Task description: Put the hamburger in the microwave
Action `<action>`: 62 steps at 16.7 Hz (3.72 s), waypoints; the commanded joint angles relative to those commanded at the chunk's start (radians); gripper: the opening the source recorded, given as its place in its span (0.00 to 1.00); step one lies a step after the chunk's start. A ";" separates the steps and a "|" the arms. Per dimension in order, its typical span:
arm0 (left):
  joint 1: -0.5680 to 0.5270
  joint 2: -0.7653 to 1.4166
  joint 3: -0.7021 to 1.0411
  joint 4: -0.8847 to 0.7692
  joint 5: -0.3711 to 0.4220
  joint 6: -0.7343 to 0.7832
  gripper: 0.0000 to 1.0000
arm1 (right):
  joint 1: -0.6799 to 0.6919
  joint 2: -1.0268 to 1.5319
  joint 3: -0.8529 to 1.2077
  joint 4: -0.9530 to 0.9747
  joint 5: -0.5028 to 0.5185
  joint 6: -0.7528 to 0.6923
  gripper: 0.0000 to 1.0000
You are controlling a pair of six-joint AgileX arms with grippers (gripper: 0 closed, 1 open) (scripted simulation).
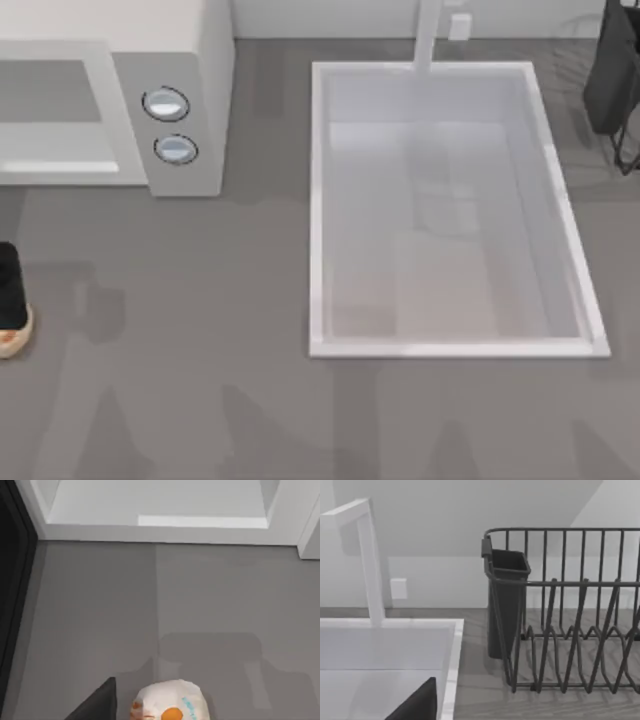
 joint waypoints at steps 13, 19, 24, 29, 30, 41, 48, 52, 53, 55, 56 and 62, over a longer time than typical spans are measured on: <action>0.062 1.052 0.680 -0.565 0.000 0.022 1.00 | 0.000 0.000 0.000 0.000 0.000 0.000 1.00; 0.067 1.122 0.737 -0.602 -0.001 0.024 1.00 | 0.000 0.000 0.000 0.000 0.000 0.000 1.00; 0.061 1.118 0.701 -0.569 -0.001 0.019 1.00 | 0.000 0.000 0.000 0.000 0.000 0.000 1.00; 0.060 1.168 0.590 -0.411 0.000 0.016 1.00 | 0.000 0.000 0.000 0.000 0.000 0.000 1.00; 0.061 1.188 0.579 -0.380 0.000 0.018 1.00 | 0.000 0.000 0.000 0.000 0.000 0.000 1.00; 0.069 1.271 0.577 -0.294 0.000 0.028 0.85 | 0.000 0.000 0.000 0.000 0.000 0.000 1.00; 0.069 1.271 0.577 -0.294 0.000 0.028 0.32 | 0.000 0.000 0.000 0.000 0.000 0.000 1.00; 0.069 1.271 0.577 -0.294 0.000 0.028 0.02 | 0.000 0.000 0.000 0.000 0.000 0.000 1.00; 0.069 1.271 0.577 -0.294 0.000 0.028 0.00 | 0.000 0.000 0.000 0.000 0.000 0.000 1.00; 0.069 1.271 0.577 -0.294 0.000 0.028 0.00 | 0.000 0.000 0.000 0.000 0.000 0.000 1.00; 0.069 1.271 0.577 -0.294 0.000 0.028 0.00 | 0.000 0.000 0.000 0.000 0.000 0.000 1.00; 0.068 1.194 0.578 -0.369 0.000 0.025 0.00 | 0.000 0.000 0.000 0.000 0.000 0.000 1.00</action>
